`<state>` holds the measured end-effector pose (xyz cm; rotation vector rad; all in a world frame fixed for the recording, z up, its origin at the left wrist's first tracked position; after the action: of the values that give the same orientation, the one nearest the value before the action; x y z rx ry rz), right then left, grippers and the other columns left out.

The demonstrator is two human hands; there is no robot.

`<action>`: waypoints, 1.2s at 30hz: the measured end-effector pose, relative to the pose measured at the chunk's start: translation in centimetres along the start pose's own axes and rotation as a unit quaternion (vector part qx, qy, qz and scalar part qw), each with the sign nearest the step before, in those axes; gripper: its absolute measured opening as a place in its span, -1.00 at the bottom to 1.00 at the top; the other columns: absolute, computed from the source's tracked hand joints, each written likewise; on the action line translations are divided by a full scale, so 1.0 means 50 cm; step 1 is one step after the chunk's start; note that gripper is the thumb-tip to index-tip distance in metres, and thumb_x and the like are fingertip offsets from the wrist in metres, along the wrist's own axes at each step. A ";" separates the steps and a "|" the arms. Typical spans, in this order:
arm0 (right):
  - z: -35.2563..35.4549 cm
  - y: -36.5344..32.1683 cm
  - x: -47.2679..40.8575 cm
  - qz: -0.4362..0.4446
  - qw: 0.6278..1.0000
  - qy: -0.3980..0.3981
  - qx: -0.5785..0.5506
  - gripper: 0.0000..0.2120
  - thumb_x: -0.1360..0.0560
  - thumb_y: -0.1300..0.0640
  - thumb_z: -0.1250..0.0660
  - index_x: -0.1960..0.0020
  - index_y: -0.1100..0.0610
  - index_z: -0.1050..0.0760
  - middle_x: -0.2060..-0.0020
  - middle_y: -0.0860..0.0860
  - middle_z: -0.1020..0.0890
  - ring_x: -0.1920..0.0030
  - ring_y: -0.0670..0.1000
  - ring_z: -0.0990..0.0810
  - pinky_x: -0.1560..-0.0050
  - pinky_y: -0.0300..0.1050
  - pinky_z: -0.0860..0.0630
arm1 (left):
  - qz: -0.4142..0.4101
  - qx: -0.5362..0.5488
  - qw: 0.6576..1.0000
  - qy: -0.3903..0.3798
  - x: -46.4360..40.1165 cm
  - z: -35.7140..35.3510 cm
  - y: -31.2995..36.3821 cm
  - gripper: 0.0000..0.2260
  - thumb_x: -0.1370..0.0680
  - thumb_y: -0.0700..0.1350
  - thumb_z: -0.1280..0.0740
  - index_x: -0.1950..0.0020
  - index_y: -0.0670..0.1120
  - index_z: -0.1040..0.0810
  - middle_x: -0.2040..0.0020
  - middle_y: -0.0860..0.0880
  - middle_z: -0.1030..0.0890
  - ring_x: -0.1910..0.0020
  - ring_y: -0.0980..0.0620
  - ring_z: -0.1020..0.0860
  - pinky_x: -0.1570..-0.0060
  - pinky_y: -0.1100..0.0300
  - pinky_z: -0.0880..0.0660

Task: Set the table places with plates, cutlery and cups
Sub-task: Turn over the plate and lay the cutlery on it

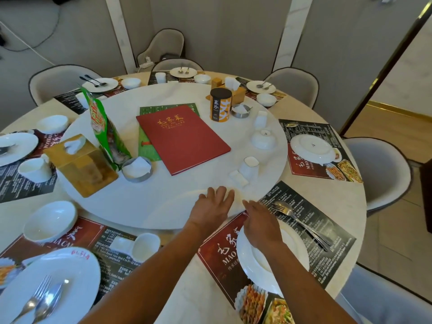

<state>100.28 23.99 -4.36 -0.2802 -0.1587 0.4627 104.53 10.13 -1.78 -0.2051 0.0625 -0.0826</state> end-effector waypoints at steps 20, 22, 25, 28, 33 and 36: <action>-0.051 0.085 0.213 0.003 1.000 -0.013 0.001 -0.50 -0.62 -0.15 -0.20 -0.51 -0.03 -0.34 -0.53 -0.04 -0.30 -0.52 0.02 -0.23 -0.49 0.01 -0.23 | 0.584 0.559 0.589 -0.006 0.263 -0.086 0.042 -0.62 -0.53 -0.32 -0.34 -0.35 -0.14 -0.49 -0.18 -0.19 -0.61 -0.11 -0.22 -0.59 -0.03 -0.13 -0.65; -0.055 0.092 0.220 0.008 1.000 -0.024 -0.011 -0.48 -0.61 -0.16 -0.21 -0.53 -0.05 -0.30 -0.56 -0.06 -0.26 -0.56 0.01 -0.17 -0.54 0.01 -0.18 | 0.589 0.567 0.576 -0.008 0.269 -0.095 0.046 -0.63 -0.53 -0.34 -0.33 -0.33 -0.16 -0.50 -0.18 -0.21 -0.60 -0.12 -0.23 -0.59 -0.04 -0.13 -0.65; -0.053 0.096 0.223 0.016 0.999 -0.036 -0.028 -0.44 -0.60 -0.16 -0.25 -0.55 -0.05 -0.26 -0.57 -0.07 -0.23 -0.57 0.00 -0.14 -0.55 0.03 -0.18 | 0.596 0.565 0.571 -0.003 0.274 -0.104 0.050 -0.67 -0.54 -0.33 -0.33 -0.30 -0.16 -0.51 -0.17 -0.20 -0.60 -0.11 -0.22 -0.59 -0.04 -0.12 -0.65; -0.043 0.098 0.213 0.017 0.998 -0.047 -0.035 -0.40 -0.58 -0.15 -0.31 -0.55 -0.04 -0.27 -0.56 -0.08 -0.24 -0.57 -0.02 -0.15 -0.53 0.01 -0.22 | 0.596 0.560 0.575 0.001 0.274 -0.112 0.053 -0.67 -0.54 -0.32 -0.34 -0.30 -0.15 -0.51 -0.09 -0.16 -0.59 -0.09 -0.21 -0.60 -0.04 -0.12 -0.65; -0.039 0.103 0.202 0.020 0.997 -0.064 -0.037 -0.37 -0.55 -0.14 -0.36 -0.55 -0.03 -0.28 -0.56 -0.08 -0.24 -0.56 -0.03 -0.15 -0.53 -0.02 -0.21 | 0.587 0.507 0.631 0.018 0.269 -0.095 0.050 -0.70 -0.56 -0.27 -0.35 -0.29 -0.14 -0.55 -0.13 -0.16 -0.64 -0.06 -0.16 -0.63 -0.07 -0.07 -0.64; -0.039 0.102 0.203 0.023 0.997 -0.063 -0.037 -0.37 -0.55 -0.13 -0.36 -0.55 -0.03 -0.27 -0.56 -0.08 -0.24 -0.56 -0.03 -0.16 -0.52 -0.02 -0.22 | 0.577 0.492 0.652 0.012 0.268 -0.092 0.049 -0.72 -0.55 -0.25 -0.35 -0.27 -0.13 -0.57 -0.13 -0.15 -0.66 -0.05 -0.14 -0.63 -0.06 -0.02 -0.64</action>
<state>107.53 32.57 -6.85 -0.3277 -0.2939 0.5205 117.70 10.42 -7.50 0.9726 0.1563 1.1698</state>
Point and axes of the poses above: each hand's wrist, its own x-axis away from the middle knuckle, its own z-axis out of the back of the hand, y = z × x, the point moved 6 cm from there along -x, towards the middle knuckle
